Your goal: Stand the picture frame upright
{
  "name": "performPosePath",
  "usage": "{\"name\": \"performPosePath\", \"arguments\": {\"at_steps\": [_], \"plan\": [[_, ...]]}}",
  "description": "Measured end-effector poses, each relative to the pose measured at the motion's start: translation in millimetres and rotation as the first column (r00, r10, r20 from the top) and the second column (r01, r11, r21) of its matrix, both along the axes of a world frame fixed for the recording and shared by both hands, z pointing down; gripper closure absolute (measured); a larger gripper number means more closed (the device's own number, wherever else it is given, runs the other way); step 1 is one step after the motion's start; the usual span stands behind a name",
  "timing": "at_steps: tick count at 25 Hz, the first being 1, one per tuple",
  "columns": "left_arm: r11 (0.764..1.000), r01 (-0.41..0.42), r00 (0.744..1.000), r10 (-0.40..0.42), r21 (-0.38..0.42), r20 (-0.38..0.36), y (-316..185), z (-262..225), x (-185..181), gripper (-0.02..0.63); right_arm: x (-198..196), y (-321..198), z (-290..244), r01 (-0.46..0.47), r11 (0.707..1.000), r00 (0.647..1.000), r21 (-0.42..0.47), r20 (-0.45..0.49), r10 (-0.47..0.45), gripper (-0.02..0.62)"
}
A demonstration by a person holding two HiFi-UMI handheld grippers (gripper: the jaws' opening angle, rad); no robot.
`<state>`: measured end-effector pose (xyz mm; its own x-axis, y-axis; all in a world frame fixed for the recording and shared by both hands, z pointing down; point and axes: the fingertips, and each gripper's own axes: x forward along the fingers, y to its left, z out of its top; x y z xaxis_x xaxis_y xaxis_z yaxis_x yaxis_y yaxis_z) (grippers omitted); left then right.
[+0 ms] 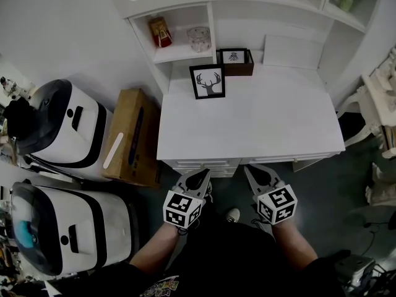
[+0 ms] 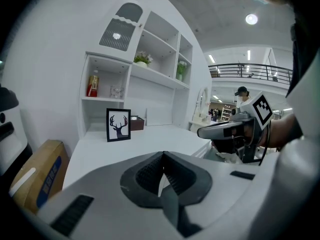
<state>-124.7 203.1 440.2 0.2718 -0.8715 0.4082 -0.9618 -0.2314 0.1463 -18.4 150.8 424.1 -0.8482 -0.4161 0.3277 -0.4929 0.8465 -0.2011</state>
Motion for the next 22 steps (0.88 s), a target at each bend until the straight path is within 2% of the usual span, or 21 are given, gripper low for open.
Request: {"name": "performPosePath", "arguments": {"at_steps": [22], "plan": [[1.000, 0.007, 1.000, -0.007, 0.001, -0.004, -1.1, 0.2, -9.5, 0.600, -8.8, -0.7, 6.2, 0.002, 1.000, 1.000, -0.020, -0.015, -0.002, 0.592]]}}
